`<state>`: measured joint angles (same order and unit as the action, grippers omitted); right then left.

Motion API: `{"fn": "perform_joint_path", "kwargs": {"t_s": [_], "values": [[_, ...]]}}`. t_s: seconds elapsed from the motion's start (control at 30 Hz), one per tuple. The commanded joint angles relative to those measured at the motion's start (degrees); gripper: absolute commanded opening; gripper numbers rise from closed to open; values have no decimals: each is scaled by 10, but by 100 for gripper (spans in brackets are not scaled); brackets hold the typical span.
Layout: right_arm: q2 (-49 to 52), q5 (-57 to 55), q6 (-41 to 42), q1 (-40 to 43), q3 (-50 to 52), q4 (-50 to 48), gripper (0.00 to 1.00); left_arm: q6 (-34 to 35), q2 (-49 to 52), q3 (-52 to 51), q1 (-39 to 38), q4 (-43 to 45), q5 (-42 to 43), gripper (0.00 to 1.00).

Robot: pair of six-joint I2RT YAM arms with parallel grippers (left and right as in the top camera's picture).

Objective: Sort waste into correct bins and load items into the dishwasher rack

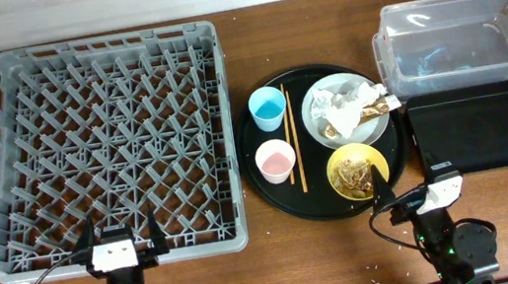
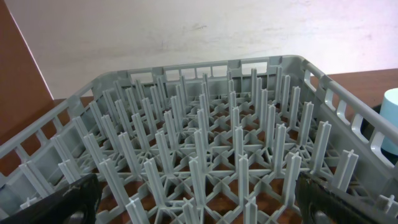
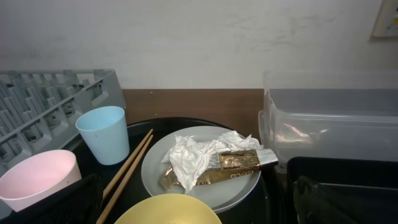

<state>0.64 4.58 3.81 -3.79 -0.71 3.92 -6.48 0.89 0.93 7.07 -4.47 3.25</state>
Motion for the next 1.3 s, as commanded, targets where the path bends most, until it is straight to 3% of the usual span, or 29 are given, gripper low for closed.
{"fn": "perform_joint_path", "kwargs": {"t_s": [0.0, 0.27, 0.33, 0.5, 0.67, 0.83, 0.93, 1.13, 1.27], "values": [[2, 2, -4, -3, 4, 2, 98, -9, -2, -4, -3, 1, 4, 100], [2, -3, -4, -3, 4, 1, 98, -9, -2, -4, -3, 4, 4, 100], [2, 1, -4, -3, 4, -1, 99, -9, -2, -4, -3, 49, 4, 100], [2, 0, -4, -3, 4, -77, 99, -9, -2, -4, -2, 34, -2, 100], [2, -4, -7, -3, -46, -97, 98, -9, -2, -4, -2, 190, 25, 100], [28, -21, -85, -3, -128, -84, 98, -3, -1, 32, -2, 192, 34, 100], [101, -22, -85, -3, -197, -58, 99, -3, 36, 86, -2, 155, 34, 99], [317, 16, -85, -3, -371, 16, 99, -3, 253, 293, -2, 68, 37, 99], [473, 28, -76, -3, -534, 159, 98, -3, 397, 456, -2, -62, 49, 100]]}}
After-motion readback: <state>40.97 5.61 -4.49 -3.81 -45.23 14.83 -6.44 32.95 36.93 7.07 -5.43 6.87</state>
